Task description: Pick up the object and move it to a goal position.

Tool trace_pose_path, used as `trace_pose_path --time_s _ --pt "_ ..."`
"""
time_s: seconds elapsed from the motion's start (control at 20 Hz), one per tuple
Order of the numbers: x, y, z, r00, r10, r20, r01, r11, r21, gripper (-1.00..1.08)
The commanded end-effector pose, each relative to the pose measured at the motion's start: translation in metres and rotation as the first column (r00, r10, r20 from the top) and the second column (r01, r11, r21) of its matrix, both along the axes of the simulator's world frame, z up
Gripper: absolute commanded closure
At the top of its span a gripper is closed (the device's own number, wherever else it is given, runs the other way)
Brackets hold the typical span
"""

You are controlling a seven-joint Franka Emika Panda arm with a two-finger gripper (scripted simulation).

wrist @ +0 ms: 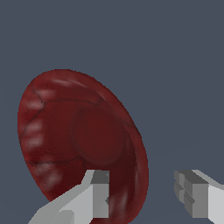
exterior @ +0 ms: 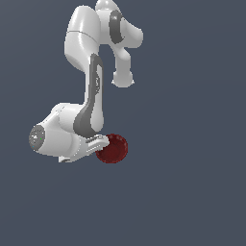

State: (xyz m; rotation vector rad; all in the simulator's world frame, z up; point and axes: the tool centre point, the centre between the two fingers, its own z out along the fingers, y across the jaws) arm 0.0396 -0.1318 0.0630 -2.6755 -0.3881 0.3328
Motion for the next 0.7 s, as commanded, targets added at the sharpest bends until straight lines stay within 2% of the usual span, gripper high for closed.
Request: trace_pose_path --time_s 0.0,0.45,0.5,0.65 --pt "-0.001 0.002 -0.004 1.0 0.0 0.0 0.0 1.0 0.0 -0.2" --pt "-0.01 0.012 -0.026 1.0 0.004 -0.003 -0.004 1.0 0.001 -0.2" --pt "-0.01 0.012 -0.026 1.0 0.004 -0.003 -0.004 1.0 0.001 1.08" --pt "-0.01 0.012 -0.026 1.0 0.004 -0.003 -0.004 1.0 0.001 1.08"
